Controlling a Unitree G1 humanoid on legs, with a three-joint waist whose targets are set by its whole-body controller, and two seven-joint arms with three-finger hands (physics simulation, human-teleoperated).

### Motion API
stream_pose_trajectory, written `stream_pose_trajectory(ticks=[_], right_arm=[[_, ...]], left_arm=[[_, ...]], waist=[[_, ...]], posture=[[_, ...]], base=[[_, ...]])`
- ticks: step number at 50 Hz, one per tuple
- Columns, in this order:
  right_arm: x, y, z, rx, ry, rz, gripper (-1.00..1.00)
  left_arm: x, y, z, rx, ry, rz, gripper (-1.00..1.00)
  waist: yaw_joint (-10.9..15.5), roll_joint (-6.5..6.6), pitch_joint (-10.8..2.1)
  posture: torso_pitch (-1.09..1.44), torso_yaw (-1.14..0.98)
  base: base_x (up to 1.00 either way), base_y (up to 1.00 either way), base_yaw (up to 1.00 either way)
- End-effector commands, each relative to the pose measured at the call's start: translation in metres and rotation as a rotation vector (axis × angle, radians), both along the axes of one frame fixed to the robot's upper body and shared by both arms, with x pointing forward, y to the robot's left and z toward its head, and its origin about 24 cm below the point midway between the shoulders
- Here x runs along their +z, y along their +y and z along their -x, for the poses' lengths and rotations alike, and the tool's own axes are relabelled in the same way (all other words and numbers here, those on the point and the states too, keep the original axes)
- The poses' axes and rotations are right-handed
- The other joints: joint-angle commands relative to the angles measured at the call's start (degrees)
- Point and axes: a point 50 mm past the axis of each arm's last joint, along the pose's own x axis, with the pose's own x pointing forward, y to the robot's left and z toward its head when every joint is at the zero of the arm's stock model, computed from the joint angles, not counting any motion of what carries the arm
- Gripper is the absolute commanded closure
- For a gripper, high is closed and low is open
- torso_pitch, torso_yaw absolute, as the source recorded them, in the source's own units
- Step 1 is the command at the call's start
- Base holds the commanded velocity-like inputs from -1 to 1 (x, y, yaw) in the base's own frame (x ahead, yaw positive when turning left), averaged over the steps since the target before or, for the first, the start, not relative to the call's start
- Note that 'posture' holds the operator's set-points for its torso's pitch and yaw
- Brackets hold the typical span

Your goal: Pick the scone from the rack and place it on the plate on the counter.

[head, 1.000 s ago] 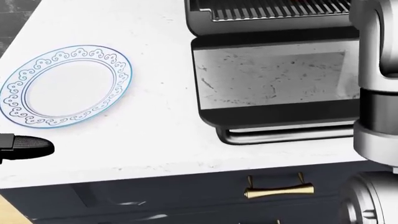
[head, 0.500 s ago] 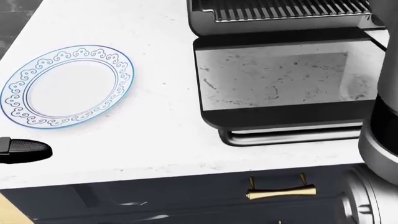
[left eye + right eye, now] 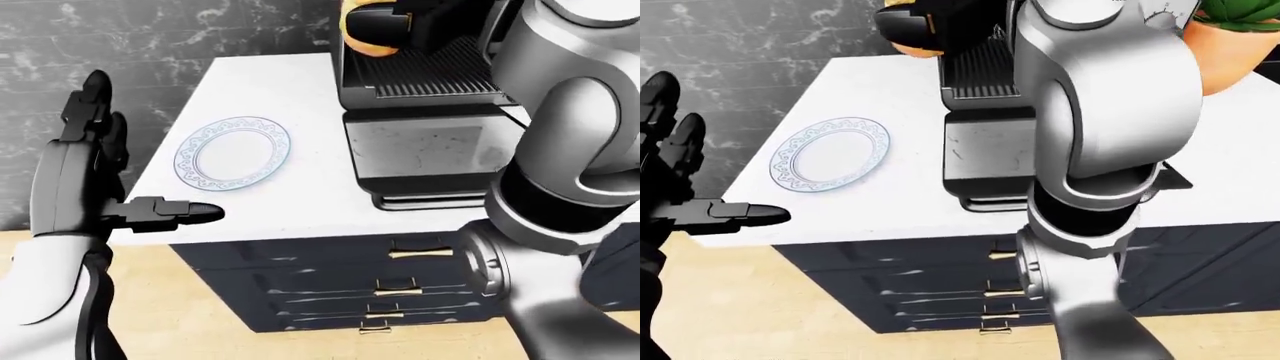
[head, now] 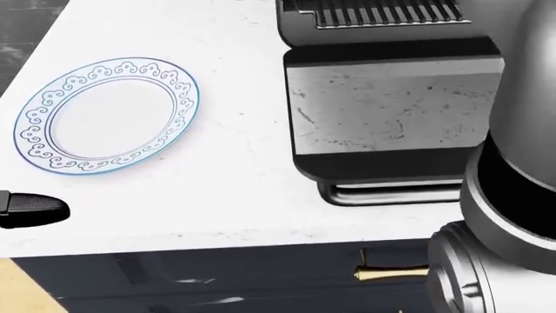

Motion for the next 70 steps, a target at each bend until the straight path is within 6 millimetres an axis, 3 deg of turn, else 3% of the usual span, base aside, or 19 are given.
stream_pose_trajectory(ticks=[1,16,38,48,56,70], right_arm=[[0.014,0.003,0.008,0.015,-0.085,-0.011,1.00],[0.018,0.030,-0.011,0.092,-0.066,-0.010,1.00],[0.004,0.056,-0.046,0.116,0.008,0.015,1.00],[-0.008,0.068,-0.068,0.102,0.012,0.059,1.00],[-0.033,0.071,-0.093,0.046,0.017,0.110,1.00],[-0.057,0.071,-0.105,0.016,0.016,0.146,1.00]], left_arm=[[0.010,-0.001,0.005,0.008,-0.070,-0.031,-1.00],[0.008,0.002,0.012,0.018,-0.071,-0.030,-1.00],[0.011,0.000,0.009,0.016,-0.074,-0.027,-1.00],[0.010,0.000,0.010,0.015,-0.074,-0.029,-1.00],[0.009,0.001,0.014,0.020,-0.074,-0.031,-1.00],[0.008,0.002,0.017,0.023,-0.076,-0.036,-1.00]], waist=[[0.2,0.23,-1.46],[5.0,0.42,-2.10],[15.1,1.92,-3.22],[18.6,2.39,-3.77],[21.1,2.66,-4.25],[25.4,2.58,-4.78]], posture=[[0.00,0.16],[0.00,0.24],[0.00,0.35],[0.00,0.40],[0.00,0.44],[0.00,0.51]], base=[[0.00,0.00,0.00],[0.00,0.00,0.00],[0.00,0.00,0.00],[0.00,0.00,0.00],[0.00,0.00,0.00],[0.00,0.00,0.00]])
